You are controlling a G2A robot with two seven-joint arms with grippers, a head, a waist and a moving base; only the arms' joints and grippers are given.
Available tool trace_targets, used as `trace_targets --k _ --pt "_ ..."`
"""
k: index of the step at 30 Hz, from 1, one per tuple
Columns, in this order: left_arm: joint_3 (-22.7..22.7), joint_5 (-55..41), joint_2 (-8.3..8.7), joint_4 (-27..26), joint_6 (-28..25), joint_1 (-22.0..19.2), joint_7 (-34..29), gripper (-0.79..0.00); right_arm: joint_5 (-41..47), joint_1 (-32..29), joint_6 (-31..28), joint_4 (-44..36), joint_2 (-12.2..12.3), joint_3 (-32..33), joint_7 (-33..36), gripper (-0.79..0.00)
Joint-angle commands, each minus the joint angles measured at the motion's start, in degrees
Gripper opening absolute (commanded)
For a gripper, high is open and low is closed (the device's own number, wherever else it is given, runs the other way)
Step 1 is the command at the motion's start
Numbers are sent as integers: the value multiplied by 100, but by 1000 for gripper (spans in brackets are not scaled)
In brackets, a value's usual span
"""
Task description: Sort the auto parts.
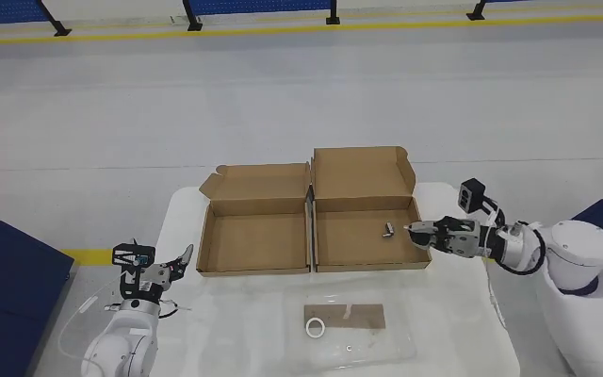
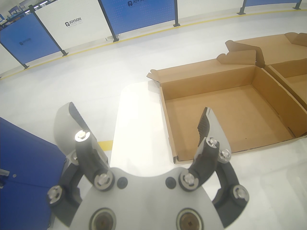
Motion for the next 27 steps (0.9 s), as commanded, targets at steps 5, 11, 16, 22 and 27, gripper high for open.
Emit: trace_targets --k 5,11,16,22,27 --pt "0 0 0 0 0 0 0 0 100 10 10 19 1 -12 23 -785" --pt "0 0 0 0 0 0 0 0 100 10 10 19 1 -12 23 -785" --pt "0 0 0 0 0 0 0 0 100 10 10 19 1 -12 23 -785" --pt "0 0 0 0 0 0 0 0 -463 276 26 -142 30 -375 -181 -785" --pt "0 0 0 0 0 0 0 0 -804 856 122 66 37 -862 -160 -785"
